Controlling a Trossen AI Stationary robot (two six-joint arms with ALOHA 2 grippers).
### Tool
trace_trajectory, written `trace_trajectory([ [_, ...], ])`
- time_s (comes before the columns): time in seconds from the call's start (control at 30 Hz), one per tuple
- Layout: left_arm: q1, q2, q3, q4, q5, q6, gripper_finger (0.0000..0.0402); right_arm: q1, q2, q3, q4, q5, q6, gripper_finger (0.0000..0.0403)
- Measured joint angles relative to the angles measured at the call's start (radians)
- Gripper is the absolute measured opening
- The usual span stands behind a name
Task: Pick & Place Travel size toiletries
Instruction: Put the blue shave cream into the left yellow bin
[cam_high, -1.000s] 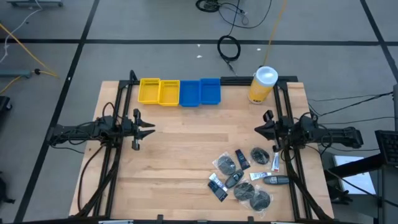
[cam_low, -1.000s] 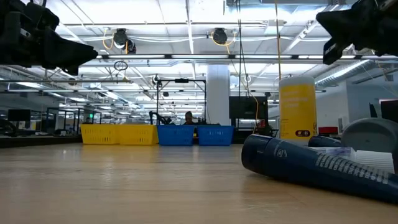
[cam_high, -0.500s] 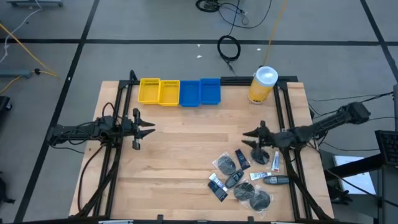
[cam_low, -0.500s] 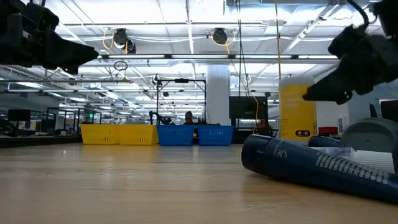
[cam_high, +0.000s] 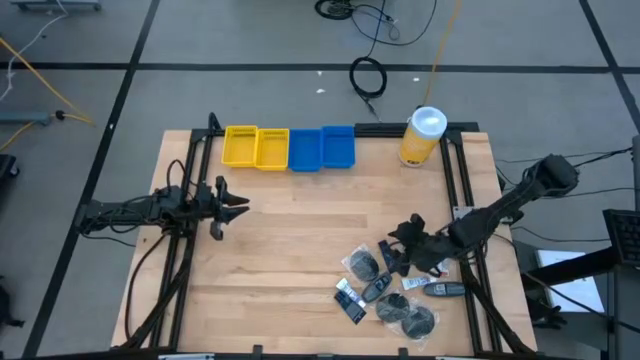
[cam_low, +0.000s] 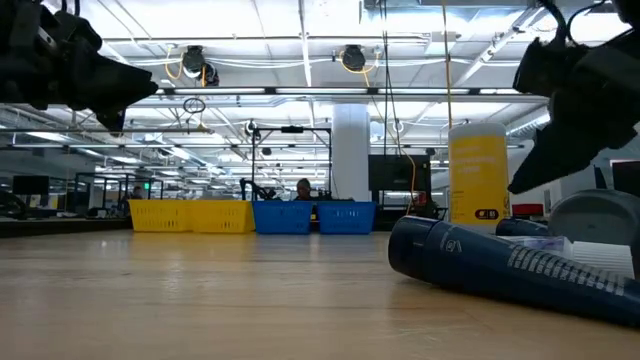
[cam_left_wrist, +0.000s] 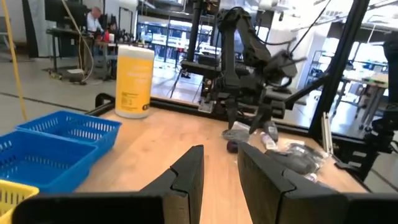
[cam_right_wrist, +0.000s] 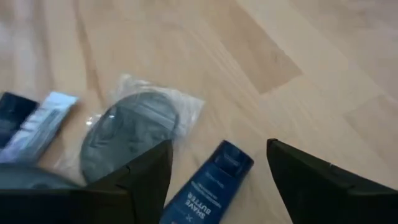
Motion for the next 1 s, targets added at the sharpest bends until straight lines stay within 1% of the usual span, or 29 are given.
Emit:
trace_trajectory([
  [0.2, 0.000, 0.000, 0.000, 0.051, -0.027, 0.023, 0.0097, -0.009, 0.119, 0.002, 0.011, 0.009, 0.054, 0.0248],
  [0.43, 0.000, 0.000, 0.000, 0.063, -0.036, 0.031, 0.0097, -0.011, 0.204, 0.002, 0.062, 0.007, 0.070, 0.0247],
  [0.57, 0.000, 0.000, 0.000, 0.067, -0.036, 0.048, 0.0097, -0.012, 0.236, 0.003, 0.077, -0.023, 0.074, 0.0247],
  [0.67, 0.000, 0.001, 0.000, 0.068, -0.036, 0.051, 0.0097, -0.016, 0.263, 0.004, 0.079, -0.054, 0.112, 0.0247],
  [0.77, -0.001, 0.001, 0.000, 0.068, -0.036, 0.055, 0.0097, -0.017, 0.283, 0.006, 0.075, -0.061, 0.134, 0.0244],
  [0.87, -0.003, 0.001, 0.000, 0.068, -0.036, 0.055, 0.0097, -0.019, 0.285, 0.006, 0.073, -0.069, 0.134, 0.0227],
  [1.0, -0.022, 0.056, 0.000, 0.098, -0.036, 0.070, 0.0097, -0.022, 0.286, 0.002, 0.101, -0.066, 0.100, 0.0185],
])
